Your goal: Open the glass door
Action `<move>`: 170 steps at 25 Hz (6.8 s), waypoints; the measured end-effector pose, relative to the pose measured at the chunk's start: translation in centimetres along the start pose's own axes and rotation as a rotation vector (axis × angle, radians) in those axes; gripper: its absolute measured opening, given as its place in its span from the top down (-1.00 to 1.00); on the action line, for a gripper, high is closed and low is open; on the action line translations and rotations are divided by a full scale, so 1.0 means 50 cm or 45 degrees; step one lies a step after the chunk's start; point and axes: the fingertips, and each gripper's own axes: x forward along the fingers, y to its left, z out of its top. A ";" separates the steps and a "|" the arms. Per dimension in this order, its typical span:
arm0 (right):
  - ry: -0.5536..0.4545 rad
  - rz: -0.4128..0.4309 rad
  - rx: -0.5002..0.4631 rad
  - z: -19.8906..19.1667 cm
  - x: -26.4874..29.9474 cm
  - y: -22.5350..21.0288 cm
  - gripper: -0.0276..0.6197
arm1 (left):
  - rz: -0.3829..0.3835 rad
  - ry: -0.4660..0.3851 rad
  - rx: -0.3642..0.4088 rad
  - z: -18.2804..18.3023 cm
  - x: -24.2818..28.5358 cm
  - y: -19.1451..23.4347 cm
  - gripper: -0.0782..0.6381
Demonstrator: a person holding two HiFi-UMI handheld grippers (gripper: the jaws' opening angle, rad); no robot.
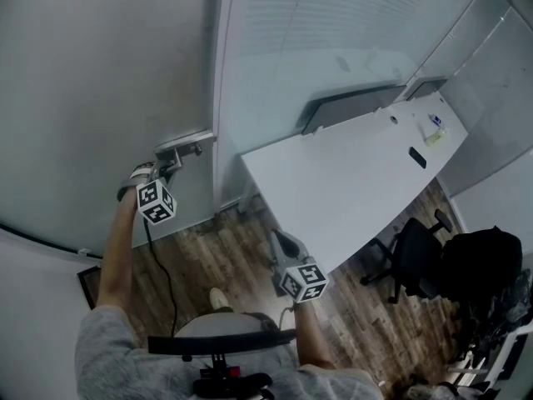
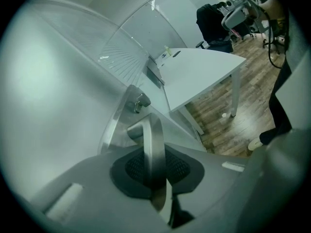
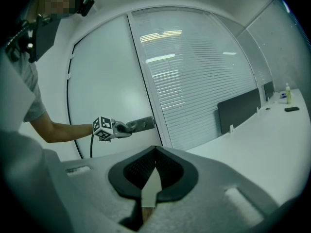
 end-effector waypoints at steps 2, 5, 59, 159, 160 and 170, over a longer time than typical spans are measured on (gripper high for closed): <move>-0.002 0.001 -0.003 0.001 -0.007 0.001 0.91 | -0.008 -0.003 0.004 0.004 -0.005 -0.005 0.67; -0.009 -0.007 0.004 -0.005 -0.020 0.002 0.91 | -0.019 -0.010 0.015 0.007 -0.016 -0.018 0.68; -0.156 -0.306 0.072 -0.194 -0.440 0.215 0.91 | -0.173 -0.233 0.314 0.065 -0.321 -0.353 0.68; -0.140 -0.375 0.081 -0.453 -0.860 0.656 0.91 | -0.275 -0.439 0.855 -0.125 -0.913 -0.818 0.74; -0.139 -0.375 0.082 -0.457 -0.864 0.658 0.91 | -0.274 -0.436 0.859 -0.130 -0.919 -0.820 0.73; -0.132 -0.362 0.090 -0.483 -0.891 0.695 0.91 | -0.267 -0.392 0.884 -0.177 -0.974 -0.846 0.72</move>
